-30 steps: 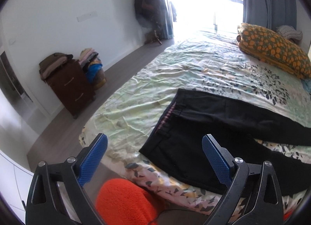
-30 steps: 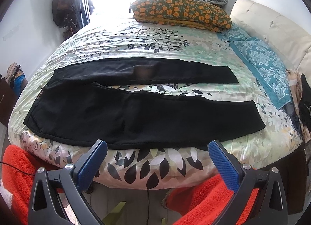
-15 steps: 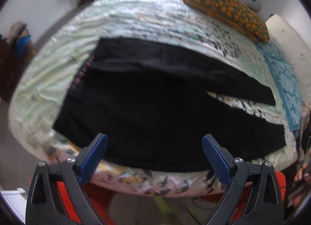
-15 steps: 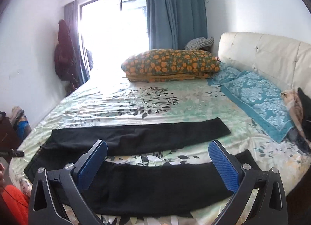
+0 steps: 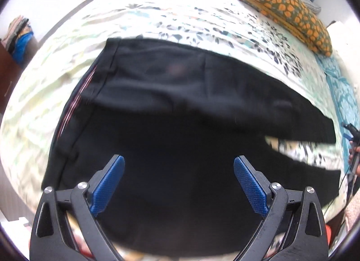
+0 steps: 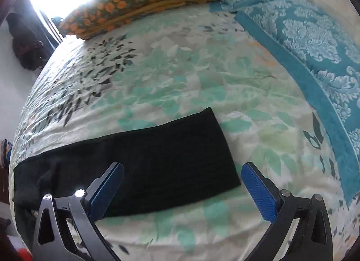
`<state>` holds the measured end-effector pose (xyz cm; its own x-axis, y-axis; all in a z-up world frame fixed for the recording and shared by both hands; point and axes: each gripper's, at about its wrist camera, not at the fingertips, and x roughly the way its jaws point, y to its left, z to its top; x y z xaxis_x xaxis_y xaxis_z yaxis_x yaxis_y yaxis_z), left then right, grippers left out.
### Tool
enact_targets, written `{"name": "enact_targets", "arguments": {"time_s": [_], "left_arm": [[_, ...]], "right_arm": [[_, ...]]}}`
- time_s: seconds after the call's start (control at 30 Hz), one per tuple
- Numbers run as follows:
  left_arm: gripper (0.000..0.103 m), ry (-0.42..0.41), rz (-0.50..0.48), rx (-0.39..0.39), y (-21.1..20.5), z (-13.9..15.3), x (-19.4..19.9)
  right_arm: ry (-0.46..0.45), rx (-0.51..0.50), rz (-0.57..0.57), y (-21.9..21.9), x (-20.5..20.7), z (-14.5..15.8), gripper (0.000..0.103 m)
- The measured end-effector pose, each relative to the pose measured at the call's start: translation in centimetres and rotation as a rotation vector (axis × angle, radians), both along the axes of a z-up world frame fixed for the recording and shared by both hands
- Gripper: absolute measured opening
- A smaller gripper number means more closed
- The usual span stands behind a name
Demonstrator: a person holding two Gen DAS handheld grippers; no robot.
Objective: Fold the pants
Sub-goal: 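Grasp the trouser leg hem with the right tool and lift it over the other leg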
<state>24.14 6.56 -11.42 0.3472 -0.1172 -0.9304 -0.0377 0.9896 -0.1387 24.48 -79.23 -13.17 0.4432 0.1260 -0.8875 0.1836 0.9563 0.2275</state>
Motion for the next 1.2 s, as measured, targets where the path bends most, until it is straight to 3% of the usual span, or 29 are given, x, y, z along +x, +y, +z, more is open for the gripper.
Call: {"name": "enact_targets", "arguments": {"time_s": [0.17, 0.23, 0.27, 0.3, 0.33, 0.37, 0.4, 0.47, 0.6, 0.8, 0.87, 0.93, 1.0, 1.07, 1.13, 1.2], "left_arm": [[0.099, 0.013, 0.005, 0.020, -1.4, -1.3, 4.9], [0.099, 0.019, -0.006, 0.010, -2.1, -2.0, 6.2], [0.099, 0.018, -0.016, 0.005, -2.5, -2.3, 6.8], [0.099, 0.018, -0.026, 0.006, -2.9, -2.6, 7.4], [0.099, 0.018, -0.037, 0.011, -3.5, -2.9, 7.9], [0.099, 0.015, -0.049, 0.020, -3.8, -3.3, 8.3], [0.099, 0.016, -0.060, 0.030, -4.3, -3.7, 8.7], [0.099, 0.018, -0.073, 0.053, -4.7, -4.6, 9.2], [0.099, -0.029, -0.089, 0.123, -5.0, -5.8, 8.9], [0.100, -0.065, -0.091, 0.077, -4.6, -8.5, 8.8], [0.102, -0.059, -0.097, 0.122, -5.2, -9.2, 9.0], [0.101, 0.002, -0.106, 0.165, -6.0, -8.8, 9.8], [0.099, 0.064, -0.115, 0.089, -6.1, -7.2, 11.2], [0.099, 0.018, -0.135, -0.027, -6.0, -4.3, 12.5], [0.099, 0.010, -0.167, -0.091, -6.8, -2.0, 14.4], [0.099, 0.087, -0.218, -0.164, -8.2, -1.5, 16.6]], "right_arm": [[0.091, 0.025, 0.031, -0.9, 6.2, -3.9, 0.102], [0.156, -0.012, 0.057, -0.7, 7.8, -5.5, 0.094], [0.187, -0.023, 0.071, -0.8, 8.5, -6.3, 0.073], [0.208, -0.007, 0.091, -0.9, 8.9, -6.7, 0.060], [0.209, 0.003, 0.102, -0.9, 9.0, -6.8, 0.058], [0.201, 0.017, 0.116, -1.0, 9.1, -6.5, 0.040], [0.196, 0.016, 0.123, -1.2, 9.0, -6.1, 0.015], [0.177, 0.035, 0.107, -1.8, 8.2, -5.1, 0.011], [0.056, 0.096, 0.157, -0.7, 4.6, -0.6, 0.009], [-0.117, 0.101, 0.269, 4.9, -3.6, 7.0, 0.009], [-0.156, 0.089, 0.278, 6.7, -6.3, 8.5, 0.009], [-0.200, 0.095, 0.275, 7.9, -8.9, 9.5, 0.009], [-0.244, 0.115, 0.262, 8.6, -11.7, 10.2, 0.009], [-0.289, 0.130, 0.254, 9.0, -14.1, 11.0, 0.009], [-0.337, 0.130, 0.261, 9.4, -16.5, 11.8, 0.009], [-0.386, 0.139, 0.271, 9.5, -18.7, 12.8, 0.009]]}}
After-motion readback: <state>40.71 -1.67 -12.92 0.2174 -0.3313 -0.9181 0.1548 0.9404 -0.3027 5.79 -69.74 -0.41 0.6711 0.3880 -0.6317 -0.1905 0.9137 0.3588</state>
